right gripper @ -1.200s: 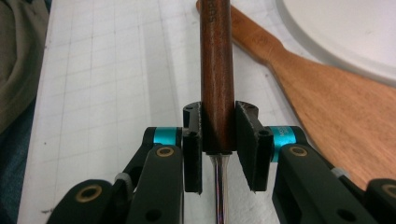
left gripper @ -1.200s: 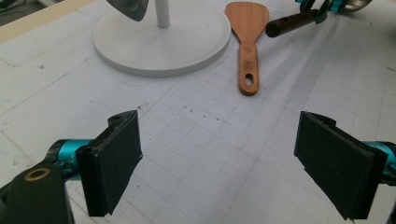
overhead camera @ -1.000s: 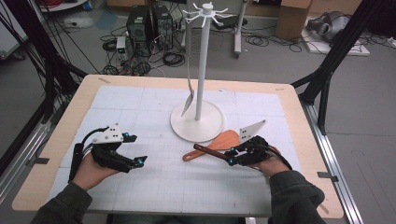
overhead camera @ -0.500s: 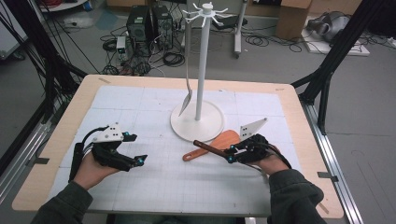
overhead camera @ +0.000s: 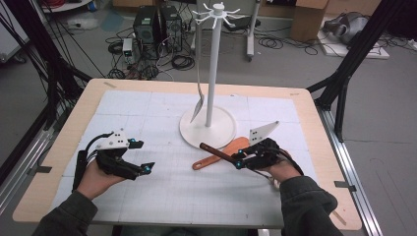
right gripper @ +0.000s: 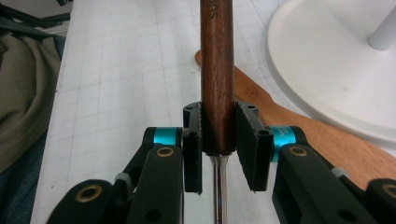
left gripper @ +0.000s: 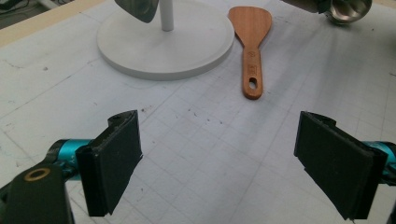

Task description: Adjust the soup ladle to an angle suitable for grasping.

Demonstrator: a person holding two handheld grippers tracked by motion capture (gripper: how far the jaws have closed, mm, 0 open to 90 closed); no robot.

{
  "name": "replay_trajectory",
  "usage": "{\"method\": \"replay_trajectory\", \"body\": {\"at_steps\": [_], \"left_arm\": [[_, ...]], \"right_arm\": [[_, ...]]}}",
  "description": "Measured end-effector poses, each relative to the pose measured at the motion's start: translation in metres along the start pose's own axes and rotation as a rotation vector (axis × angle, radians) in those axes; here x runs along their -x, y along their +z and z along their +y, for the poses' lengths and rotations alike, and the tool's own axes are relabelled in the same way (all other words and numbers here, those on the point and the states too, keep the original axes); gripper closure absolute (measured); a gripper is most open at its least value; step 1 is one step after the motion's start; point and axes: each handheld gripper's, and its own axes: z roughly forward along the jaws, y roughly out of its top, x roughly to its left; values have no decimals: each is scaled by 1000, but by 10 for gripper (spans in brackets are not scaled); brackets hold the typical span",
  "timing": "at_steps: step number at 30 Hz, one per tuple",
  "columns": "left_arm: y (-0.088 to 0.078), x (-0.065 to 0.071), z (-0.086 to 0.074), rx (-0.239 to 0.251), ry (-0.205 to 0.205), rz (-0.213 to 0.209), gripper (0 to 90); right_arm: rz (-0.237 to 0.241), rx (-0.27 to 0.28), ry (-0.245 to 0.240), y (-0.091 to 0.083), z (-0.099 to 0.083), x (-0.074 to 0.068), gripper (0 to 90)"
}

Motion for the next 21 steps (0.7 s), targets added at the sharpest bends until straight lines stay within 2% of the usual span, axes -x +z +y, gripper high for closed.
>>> {"method": "replay_trajectory", "body": {"at_steps": [7,21], "left_arm": [[0,0,0,1,-2,-1,153],[0,-1,0,2,-2,-5,154]], "right_arm": [[2,15,-12,1,6,-1,735],[-7,42,-22,0,8,-2,735]]}}
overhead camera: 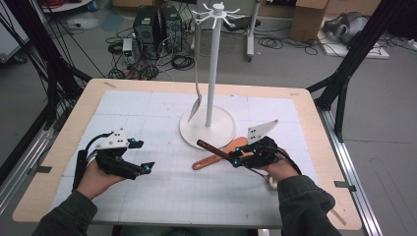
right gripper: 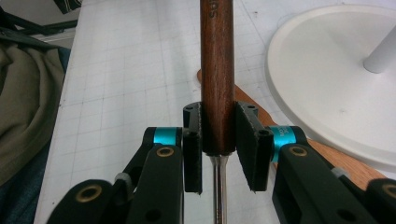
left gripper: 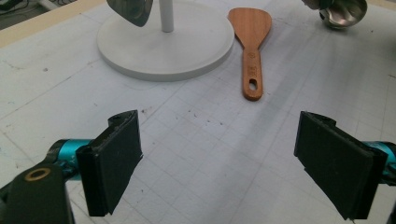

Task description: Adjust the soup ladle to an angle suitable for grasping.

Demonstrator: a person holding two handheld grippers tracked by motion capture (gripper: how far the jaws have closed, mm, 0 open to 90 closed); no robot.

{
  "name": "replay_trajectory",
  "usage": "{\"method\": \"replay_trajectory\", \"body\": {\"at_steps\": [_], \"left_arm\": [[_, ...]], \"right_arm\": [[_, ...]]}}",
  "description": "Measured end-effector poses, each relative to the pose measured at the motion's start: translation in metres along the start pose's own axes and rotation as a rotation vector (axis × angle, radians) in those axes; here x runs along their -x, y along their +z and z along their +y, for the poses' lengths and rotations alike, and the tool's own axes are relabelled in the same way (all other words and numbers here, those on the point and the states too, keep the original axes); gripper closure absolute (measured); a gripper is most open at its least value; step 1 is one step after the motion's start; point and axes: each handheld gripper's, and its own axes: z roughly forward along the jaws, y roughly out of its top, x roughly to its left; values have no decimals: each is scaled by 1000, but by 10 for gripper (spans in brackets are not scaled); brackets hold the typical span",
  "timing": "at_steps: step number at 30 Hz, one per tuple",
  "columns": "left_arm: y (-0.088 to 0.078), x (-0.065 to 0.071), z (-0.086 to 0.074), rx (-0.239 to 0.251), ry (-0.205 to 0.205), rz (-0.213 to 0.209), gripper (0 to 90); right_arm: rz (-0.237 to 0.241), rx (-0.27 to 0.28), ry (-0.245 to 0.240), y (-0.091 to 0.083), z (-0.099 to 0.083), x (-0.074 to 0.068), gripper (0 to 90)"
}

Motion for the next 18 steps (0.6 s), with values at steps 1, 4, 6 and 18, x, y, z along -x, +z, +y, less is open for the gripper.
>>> {"method": "replay_trajectory", "body": {"at_steps": [1,4,6,18], "left_arm": [[0,0,0,1,0,0,154],[0,0,0,2,0,-1,155],[0,0,0,4,-1,-1,156],[1,1,2,19,-12,-8,165]], "right_arm": [[2,1,4,0,0,0,735],[1,7,7,0,0,0,735],[3,8,7,0,1,-1,735],[11,54,12,-1,5,-2,735]]}}
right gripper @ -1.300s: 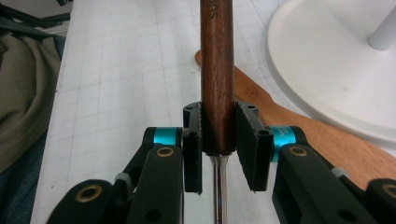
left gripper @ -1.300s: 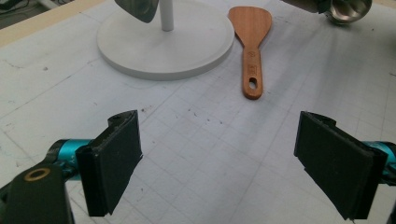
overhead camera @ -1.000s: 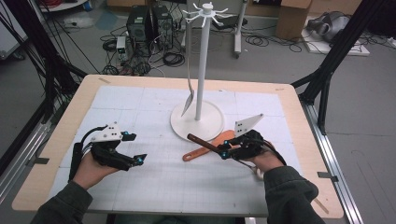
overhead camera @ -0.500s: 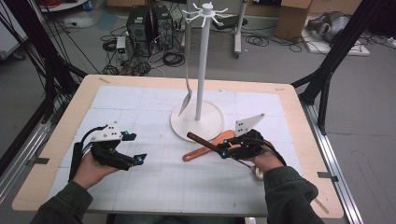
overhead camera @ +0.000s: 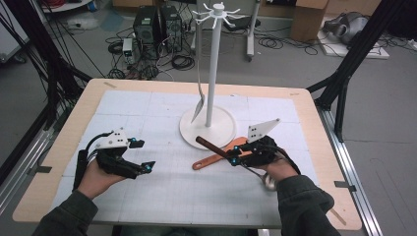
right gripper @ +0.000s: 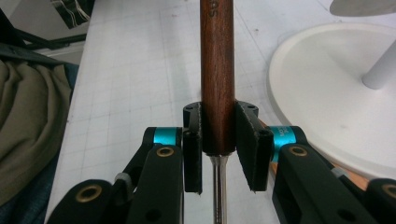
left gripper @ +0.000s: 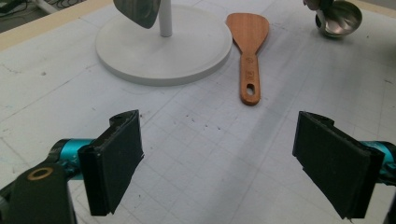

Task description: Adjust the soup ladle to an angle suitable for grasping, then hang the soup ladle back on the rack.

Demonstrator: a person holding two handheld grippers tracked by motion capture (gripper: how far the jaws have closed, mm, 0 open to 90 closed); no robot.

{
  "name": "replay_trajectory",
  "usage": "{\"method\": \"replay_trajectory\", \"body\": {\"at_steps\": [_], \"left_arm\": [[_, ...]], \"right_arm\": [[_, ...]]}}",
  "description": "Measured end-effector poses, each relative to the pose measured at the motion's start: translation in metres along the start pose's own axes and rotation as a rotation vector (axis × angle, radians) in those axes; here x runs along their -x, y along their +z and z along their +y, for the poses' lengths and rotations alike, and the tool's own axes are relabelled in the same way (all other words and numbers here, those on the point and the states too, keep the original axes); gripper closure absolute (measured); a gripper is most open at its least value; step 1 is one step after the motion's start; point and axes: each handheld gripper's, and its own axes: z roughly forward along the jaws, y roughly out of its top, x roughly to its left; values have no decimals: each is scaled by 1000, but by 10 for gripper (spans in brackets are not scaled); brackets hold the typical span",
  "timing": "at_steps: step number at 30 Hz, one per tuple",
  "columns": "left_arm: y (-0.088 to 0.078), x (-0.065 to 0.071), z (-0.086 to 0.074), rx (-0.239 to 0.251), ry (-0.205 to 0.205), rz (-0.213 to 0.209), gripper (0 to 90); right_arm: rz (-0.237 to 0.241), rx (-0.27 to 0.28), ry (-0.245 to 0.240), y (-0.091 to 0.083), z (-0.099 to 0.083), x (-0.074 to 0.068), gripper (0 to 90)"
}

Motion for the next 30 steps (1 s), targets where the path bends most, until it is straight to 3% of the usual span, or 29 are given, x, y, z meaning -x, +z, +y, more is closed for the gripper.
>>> {"method": "replay_trajectory", "body": {"at_steps": [6,20,30], "left_arm": [[2,3,5,3,8,-13,171],[6,6,10,2,15,-29,179],[14,18,31,14,36,-71,212]], "right_arm": [[6,26,7,0,4,-1,734],[15,26,1,3,8,-2,735],[16,60,16,2,13,-3,735]]}}
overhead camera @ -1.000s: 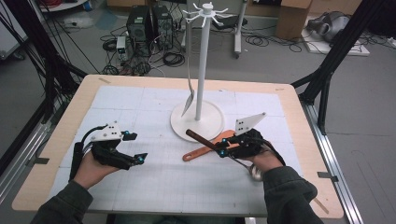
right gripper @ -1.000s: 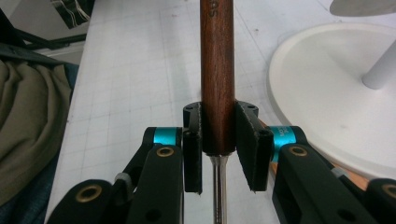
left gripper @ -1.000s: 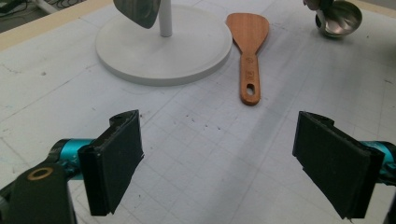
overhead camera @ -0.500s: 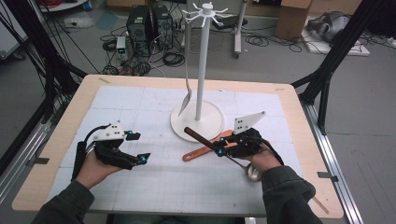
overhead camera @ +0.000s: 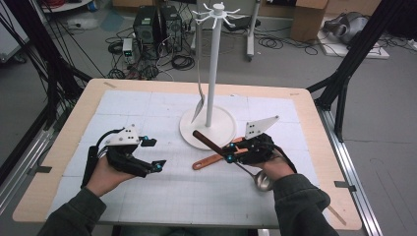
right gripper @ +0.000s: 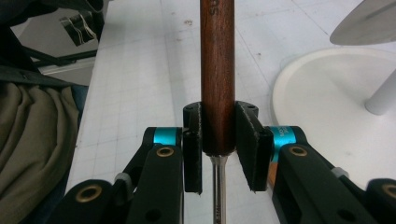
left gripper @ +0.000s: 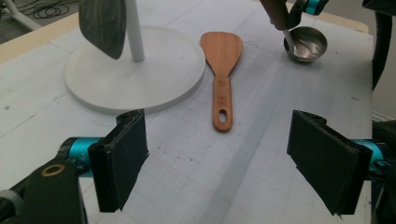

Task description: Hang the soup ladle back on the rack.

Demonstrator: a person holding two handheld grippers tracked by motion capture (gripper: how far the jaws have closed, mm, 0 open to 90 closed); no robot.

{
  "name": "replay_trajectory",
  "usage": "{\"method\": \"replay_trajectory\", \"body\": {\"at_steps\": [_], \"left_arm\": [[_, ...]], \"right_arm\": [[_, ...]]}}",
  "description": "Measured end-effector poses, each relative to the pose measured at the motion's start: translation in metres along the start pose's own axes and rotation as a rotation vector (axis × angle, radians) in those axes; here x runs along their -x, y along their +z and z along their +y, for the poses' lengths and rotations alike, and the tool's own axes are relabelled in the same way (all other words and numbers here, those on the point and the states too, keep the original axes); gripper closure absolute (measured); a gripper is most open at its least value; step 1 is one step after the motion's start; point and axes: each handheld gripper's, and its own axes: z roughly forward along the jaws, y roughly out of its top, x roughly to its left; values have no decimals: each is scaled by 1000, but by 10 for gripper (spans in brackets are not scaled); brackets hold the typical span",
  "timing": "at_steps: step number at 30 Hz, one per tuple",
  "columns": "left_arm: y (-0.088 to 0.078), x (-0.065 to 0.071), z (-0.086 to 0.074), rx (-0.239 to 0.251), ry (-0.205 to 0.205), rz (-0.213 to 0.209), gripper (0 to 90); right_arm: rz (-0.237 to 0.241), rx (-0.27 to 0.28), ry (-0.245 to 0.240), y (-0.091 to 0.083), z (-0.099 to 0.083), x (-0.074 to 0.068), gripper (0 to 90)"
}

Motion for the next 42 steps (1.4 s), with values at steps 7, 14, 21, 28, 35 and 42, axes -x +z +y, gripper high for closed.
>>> {"method": "replay_trajectory", "body": {"at_steps": [7,14,21,28,35,42], "left_arm": [[9,3,12,22,-13,-25,246],[13,5,18,34,-36,-30,291],[17,8,30,48,-42,-48,342],[21,9,37,64,-58,-64,401],[25,9,43,77,-78,-81,491],[27,8,44,88,-107,-89,564]], "right_arm": [[9,15,-3,4,8,-3,734],[24,24,-8,12,16,-4,734],[40,33,-16,19,25,-6,735],[54,42,-7,27,30,-6,735],[59,45,-12,37,37,-8,735],[59,34,-6,45,40,-9,734]]}}
